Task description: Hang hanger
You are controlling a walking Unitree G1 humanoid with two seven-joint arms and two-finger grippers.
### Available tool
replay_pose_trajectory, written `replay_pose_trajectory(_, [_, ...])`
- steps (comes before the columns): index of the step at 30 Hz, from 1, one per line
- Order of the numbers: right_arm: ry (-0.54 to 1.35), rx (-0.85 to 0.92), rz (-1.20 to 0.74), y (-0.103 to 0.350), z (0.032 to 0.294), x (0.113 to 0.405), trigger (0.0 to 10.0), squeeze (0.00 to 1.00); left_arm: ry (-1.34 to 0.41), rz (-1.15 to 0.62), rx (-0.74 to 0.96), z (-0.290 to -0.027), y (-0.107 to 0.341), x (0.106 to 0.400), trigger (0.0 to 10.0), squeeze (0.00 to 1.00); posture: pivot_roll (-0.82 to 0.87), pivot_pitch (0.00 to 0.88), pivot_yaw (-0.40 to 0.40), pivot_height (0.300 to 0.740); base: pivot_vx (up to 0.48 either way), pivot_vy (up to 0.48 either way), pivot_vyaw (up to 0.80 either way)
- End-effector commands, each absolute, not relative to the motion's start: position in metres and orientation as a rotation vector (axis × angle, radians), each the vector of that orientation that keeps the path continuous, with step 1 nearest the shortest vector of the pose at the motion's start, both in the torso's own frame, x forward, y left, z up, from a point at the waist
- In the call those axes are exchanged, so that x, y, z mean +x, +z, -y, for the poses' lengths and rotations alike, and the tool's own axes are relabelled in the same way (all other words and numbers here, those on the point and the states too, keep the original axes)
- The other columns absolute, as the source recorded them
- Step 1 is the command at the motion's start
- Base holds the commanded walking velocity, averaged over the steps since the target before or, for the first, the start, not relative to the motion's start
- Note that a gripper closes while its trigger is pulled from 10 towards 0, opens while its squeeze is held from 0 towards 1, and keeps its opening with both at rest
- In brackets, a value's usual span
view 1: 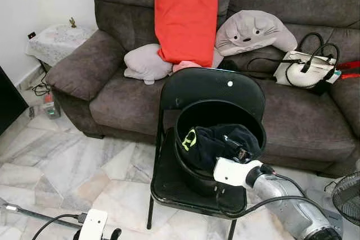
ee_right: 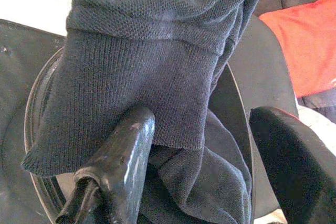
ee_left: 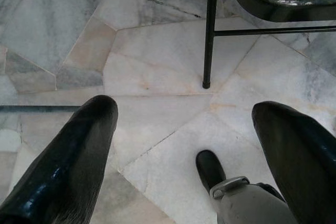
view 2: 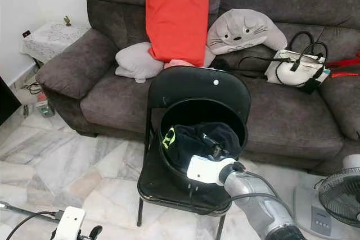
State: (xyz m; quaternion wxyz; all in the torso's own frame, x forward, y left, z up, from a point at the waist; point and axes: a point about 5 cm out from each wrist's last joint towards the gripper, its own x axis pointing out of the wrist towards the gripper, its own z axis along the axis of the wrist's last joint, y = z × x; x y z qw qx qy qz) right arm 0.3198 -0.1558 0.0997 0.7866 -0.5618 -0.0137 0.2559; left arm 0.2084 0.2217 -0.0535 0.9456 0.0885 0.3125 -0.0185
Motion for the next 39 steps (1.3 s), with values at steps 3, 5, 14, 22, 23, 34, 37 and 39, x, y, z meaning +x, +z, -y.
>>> replay_pose_trajectory(3, [0.557, -1.205, 0.117, 0.114, 0.147, 0.323, 10.0, 0.0, -0.021, -0.677, 0.18, -0.226, -0.058, 0.202, 10.0, 0.0, -0.08, 0.108, 0.012, 0.74, 0.0, 0.0, 0.0])
replay_pose_trajectory(5, [0.543, -1.204, 0.138, 0.118, 0.147, 0.322, 10.0, 0.0, -0.02, -0.676, 0.179, -0.226, -0.057, 0.202, 10.0, 0.0, -0.08, 0.108, 0.011, 0.74, 0.0, 0.0, 0.0])
replay_pose_trajectory(14, [0.454, -1.199, 0.064, 0.115, 0.165, 0.313, 10.0, 0.0, -0.031, -0.662, 0.178, -0.221, -0.056, 0.207, 10.0, 0.0, -0.09, 0.106, 0.011, 0.74, 0.0, 0.0, 0.0])
replay_pose_trajectory(22, [0.441, -1.21, -0.04, 0.099, 0.177, 0.307, 10.0, 0.0, -0.035, -0.664, 0.176, -0.22, -0.056, 0.207, 10.0, 0.0, -0.09, 0.106, 0.013, 0.74, 0.0, 0.0, 0.0])
replay_pose_trajectory(23, [0.441, -1.21, -0.044, 0.098, 0.177, 0.307, 10.0, 0.0, -0.035, -0.665, 0.176, -0.22, -0.056, 0.206, 10.0, 0.0, -0.09, 0.106, 0.013, 0.74, 0.0, 0.0, 0.0])
replay_pose_trajectory(34, [0.428, -1.246, -0.146, 0.088, 0.183, 0.317, 10.0, 0.0, -0.031, -0.674, 0.175, -0.223, -0.057, 0.204, 10.0, 0.0, -0.07, 0.108, 0.017, 0.74, 0.0, 0.0, 0.0])
replay_pose_trajectory(37, [0.433, -1.258, -0.136, 0.089, 0.181, 0.323, 10.0, 0.0, -0.029, -0.675, 0.176, -0.224, -0.057, 0.204, 10.0, 0.0, -0.07, 0.108, 0.016, 0.74, 0.0, 0.0, 0.0])
replay_pose_trajectory(39, [0.439, -1.258, -0.138, 0.088, 0.179, 0.325, 10.0, 0.0, -0.028, -0.675, 0.177, -0.224, -0.057, 0.204, 10.0, 0.0, -0.07, 0.108, 0.016, 0.74, 0.0, 0.0, 0.0])
